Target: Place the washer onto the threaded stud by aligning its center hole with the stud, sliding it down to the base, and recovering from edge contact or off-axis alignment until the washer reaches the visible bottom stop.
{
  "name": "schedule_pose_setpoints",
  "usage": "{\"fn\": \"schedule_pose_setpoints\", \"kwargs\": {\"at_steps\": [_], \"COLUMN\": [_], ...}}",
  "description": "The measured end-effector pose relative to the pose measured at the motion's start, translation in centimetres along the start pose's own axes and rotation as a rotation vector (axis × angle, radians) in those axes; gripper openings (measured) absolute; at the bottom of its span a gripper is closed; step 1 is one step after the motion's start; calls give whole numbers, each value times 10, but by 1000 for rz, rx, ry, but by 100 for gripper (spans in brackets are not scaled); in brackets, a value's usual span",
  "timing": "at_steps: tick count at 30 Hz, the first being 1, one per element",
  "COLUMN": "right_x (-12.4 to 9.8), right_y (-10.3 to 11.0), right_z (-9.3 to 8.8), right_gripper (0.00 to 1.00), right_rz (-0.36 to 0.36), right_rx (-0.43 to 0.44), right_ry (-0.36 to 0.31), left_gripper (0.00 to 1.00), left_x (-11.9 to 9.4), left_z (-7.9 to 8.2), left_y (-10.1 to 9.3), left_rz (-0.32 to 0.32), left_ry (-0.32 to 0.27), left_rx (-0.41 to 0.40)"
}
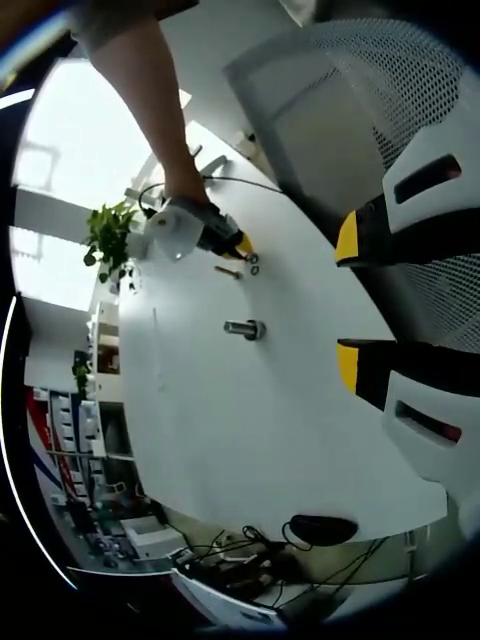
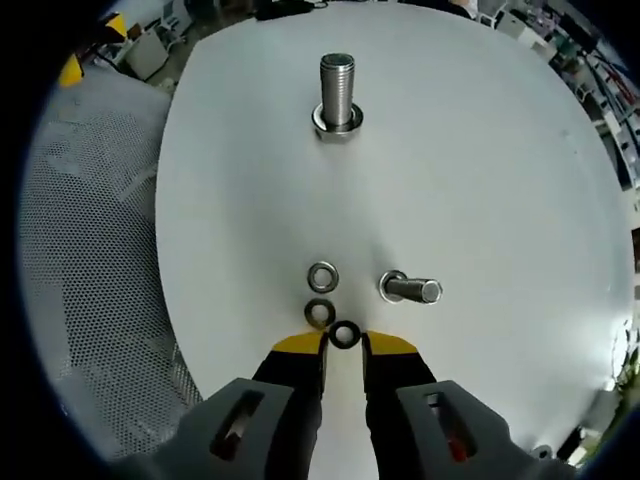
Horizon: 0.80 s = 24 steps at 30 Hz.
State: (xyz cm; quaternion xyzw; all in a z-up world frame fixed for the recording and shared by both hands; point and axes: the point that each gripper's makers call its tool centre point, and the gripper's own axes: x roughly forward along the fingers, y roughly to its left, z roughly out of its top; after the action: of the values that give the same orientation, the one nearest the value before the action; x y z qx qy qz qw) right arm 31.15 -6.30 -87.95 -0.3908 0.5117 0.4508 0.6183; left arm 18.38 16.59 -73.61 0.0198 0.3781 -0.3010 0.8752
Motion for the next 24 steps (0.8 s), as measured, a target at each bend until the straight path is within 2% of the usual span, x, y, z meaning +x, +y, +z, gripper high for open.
{"fn": "schedule_pose_setpoints", "kwargs": {"at_steps": [7,11,13,16,19,24], "right_x": [1,0,2,2,1,0], "right_y": [0,2,3,0,0,-1], "right_z": [0,2,3,2,2,0], "right_gripper": [17,16,16,16,16,15], "right_rz": [-5,-51,-52,-33,-19,-25], "right_rx": [-30,-137,-127,-68,-77,-68], "right_ry": [63,104,114,123,124,81], "left_gripper": [27,27,27,27,27,27], "left_x": [0,0,0,0,0,-1], "left_z": [0,1,0,-1,0,0], "left_y": [0,1,2,2,2,3], "left_rz": [0,7,10,12,15,19], "left_ry": [0,-4,0,5,2,-1], "left_rx": [-1,-3,-2,5,6,3]}}
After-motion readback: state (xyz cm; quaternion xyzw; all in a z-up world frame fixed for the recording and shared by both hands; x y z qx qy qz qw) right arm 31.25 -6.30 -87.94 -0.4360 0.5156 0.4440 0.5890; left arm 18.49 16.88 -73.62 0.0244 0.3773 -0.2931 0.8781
